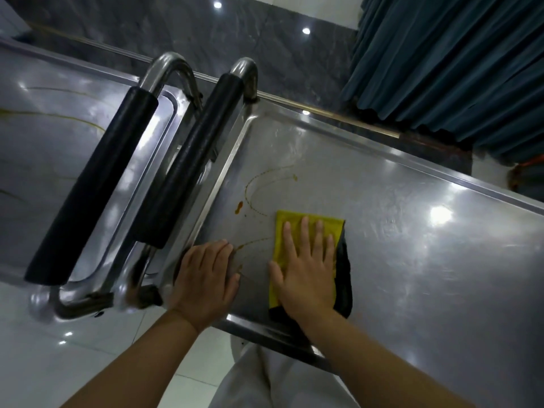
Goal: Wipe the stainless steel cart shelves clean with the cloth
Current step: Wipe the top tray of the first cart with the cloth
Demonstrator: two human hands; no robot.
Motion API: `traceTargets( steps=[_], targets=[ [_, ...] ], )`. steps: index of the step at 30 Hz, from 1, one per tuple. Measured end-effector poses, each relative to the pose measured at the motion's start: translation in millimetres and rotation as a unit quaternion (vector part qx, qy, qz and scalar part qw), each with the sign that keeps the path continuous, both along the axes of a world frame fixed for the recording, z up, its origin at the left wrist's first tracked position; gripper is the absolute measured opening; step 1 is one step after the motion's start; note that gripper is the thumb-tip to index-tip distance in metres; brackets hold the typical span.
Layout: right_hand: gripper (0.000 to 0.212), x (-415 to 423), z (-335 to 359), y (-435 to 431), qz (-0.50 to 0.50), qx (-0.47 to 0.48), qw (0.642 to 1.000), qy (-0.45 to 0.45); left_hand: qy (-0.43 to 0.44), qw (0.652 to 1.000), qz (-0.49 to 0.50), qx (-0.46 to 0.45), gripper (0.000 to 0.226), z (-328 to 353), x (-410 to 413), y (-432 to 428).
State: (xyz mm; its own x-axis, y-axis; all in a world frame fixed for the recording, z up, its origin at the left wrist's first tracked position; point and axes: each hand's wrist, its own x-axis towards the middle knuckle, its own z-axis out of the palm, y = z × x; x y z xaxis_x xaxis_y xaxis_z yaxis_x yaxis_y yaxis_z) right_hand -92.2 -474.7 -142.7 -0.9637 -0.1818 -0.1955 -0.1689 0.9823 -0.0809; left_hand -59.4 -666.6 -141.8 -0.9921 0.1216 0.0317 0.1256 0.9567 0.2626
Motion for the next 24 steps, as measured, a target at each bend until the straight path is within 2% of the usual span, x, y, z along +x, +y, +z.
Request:
traceTargets(
  steps=[5, 8, 17, 20, 24],
  targets=[
    [0.076, 32.2, -2.9, -5.8, 0.037, 0.002, 0.999, -0.010, -0.003, 1.000, -0.003, -0.006, 0.048, -2.1, 2.5, -0.6],
    [0.074, -3.6, -1.4, -8.2, 0.029, 0.003, 1.000, -0.001, 0.005, 1.000, -0.010, -0.006, 0.046, -3.3, 1.8, -1.8],
    [0.070, -189.2, -0.5, -13.8, -0.050, -0.003, 0.998, -0.024, 0.008, 1.000, -0.016, -0.006, 0.049, -10.9, -3.6, -5.7],
    [0.070, -209.9, 0.2, -13.9, -0.069, 0.009, 0.997, -0.021, 0.021, 0.999, -0.029, -0.001, 0.047, -14.0, -8.1, -6.6],
    [0.069, -187.8, 0.6, -13.5, -0.068, 0.015, 0.997, -0.014, 0.012, 0.998, -0.048, 0.031, 0.045, -11.5, -8.6, -6.7]
  ],
)
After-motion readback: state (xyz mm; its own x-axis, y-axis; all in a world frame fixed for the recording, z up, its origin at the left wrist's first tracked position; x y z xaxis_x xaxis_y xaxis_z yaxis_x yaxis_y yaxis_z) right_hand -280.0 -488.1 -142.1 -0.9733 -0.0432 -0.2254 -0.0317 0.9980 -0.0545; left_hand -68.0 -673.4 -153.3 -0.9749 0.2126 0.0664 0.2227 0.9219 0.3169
